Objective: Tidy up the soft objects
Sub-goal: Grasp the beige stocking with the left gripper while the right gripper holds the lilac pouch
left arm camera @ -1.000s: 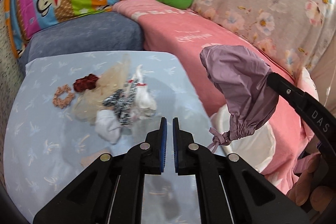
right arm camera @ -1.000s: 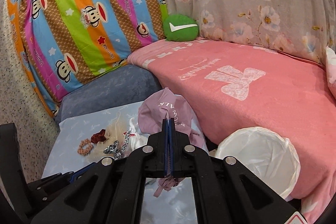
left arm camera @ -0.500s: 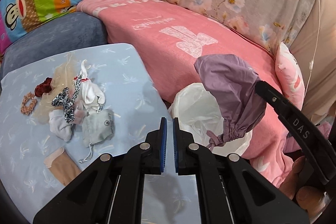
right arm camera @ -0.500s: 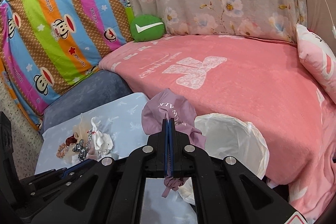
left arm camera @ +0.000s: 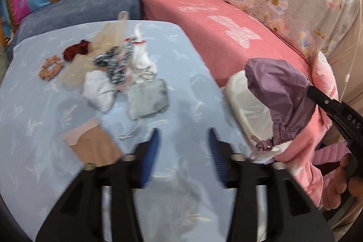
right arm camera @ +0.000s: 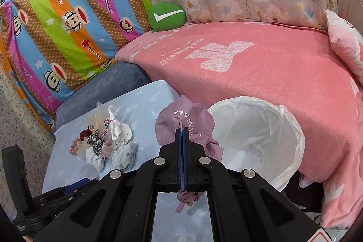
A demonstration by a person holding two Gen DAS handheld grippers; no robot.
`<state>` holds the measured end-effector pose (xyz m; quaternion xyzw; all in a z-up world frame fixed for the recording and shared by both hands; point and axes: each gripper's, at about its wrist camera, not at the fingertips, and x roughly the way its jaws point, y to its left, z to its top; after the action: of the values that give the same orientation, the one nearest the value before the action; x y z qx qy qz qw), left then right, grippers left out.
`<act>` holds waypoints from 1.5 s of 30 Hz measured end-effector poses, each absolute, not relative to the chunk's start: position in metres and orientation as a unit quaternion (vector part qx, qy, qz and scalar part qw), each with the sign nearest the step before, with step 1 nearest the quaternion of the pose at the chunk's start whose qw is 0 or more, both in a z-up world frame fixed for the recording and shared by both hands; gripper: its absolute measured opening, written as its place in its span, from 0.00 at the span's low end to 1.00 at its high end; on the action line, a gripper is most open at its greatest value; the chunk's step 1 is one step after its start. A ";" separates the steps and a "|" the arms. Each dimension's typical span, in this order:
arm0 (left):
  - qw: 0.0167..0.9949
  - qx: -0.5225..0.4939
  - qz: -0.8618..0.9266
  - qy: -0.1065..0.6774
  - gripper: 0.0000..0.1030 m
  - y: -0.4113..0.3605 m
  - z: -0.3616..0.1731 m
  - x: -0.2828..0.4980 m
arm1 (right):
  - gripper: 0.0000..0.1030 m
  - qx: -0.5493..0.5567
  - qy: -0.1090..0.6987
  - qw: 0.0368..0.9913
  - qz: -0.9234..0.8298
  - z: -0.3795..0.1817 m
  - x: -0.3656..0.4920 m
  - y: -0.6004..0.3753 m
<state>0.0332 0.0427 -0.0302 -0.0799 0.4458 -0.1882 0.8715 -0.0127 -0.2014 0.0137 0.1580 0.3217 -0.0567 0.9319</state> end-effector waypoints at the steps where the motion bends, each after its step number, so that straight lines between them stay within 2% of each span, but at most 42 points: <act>1: 0.876 -0.082 -0.175 0.442 0.70 0.049 -0.032 0.033 | 0.01 0.155 0.324 0.932 -0.053 0.012 -0.012 -0.197; 2: 0.880 -0.085 -0.159 0.439 0.77 0.058 -0.035 0.032 | 0.01 0.153 0.326 0.932 -0.049 0.012 -0.010 -0.193; 3: 0.881 -0.086 -0.140 0.444 0.80 0.065 -0.040 0.033 | 0.01 0.150 0.329 0.931 -0.046 0.012 -0.009 -0.188; 13: 0.842 -0.132 -0.027 0.522 0.80 0.115 -0.099 0.055 | 0.01 0.135 0.353 0.926 -0.022 0.001 0.002 -0.154; 15: 0.839 -0.131 -0.028 0.528 0.74 0.114 -0.105 0.057 | 0.01 0.134 0.357 0.924 -0.020 -0.001 0.005 -0.151; 17: 0.833 -0.126 -0.036 0.538 0.59 0.111 -0.109 0.058 | 0.01 0.132 0.361 0.923 -0.017 -0.002 0.006 -0.147; 18: 0.829 -0.126 -0.040 0.543 0.55 0.110 -0.112 0.058 | 0.01 0.131 0.361 0.923 -0.016 -0.002 0.006 -0.146; 20: 0.825 -0.122 -0.043 0.550 0.35 0.106 -0.114 0.060 | 0.01 0.129 0.362 0.923 -0.013 -0.001 0.006 -0.143; 21: 0.825 -0.118 -0.044 0.551 0.33 0.105 -0.115 0.060 | 0.01 0.128 0.362 0.923 -0.013 0.000 0.006 -0.142; 23: 0.825 -0.113 -0.050 0.552 0.18 0.102 -0.112 0.058 | 0.01 0.127 0.361 0.924 -0.011 0.001 0.006 -0.142; 24: 0.827 -0.110 -0.052 0.550 0.15 0.100 -0.110 0.058 | 0.01 0.127 0.360 0.924 -0.011 0.001 0.005 -0.142; 25: 0.828 -0.106 -0.053 0.547 0.08 0.098 -0.107 0.058 | 0.01 0.128 0.359 0.924 -0.011 0.002 0.005 -0.143; 34: 0.853 -0.084 -0.111 0.503 0.05 0.066 -0.053 0.048 | 0.01 0.132 0.335 0.933 -0.025 0.020 -0.001 -0.161; 45: 0.867 -0.026 -0.246 0.432 0.05 -0.052 0.011 0.062 | 0.01 0.148 0.297 0.940 -0.080 0.042 -0.010 -0.223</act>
<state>0.0618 -0.0516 0.0113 -0.0258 0.4322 -0.2465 0.8670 -0.0104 -0.2234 0.0420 0.1476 0.2972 -0.0805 0.9399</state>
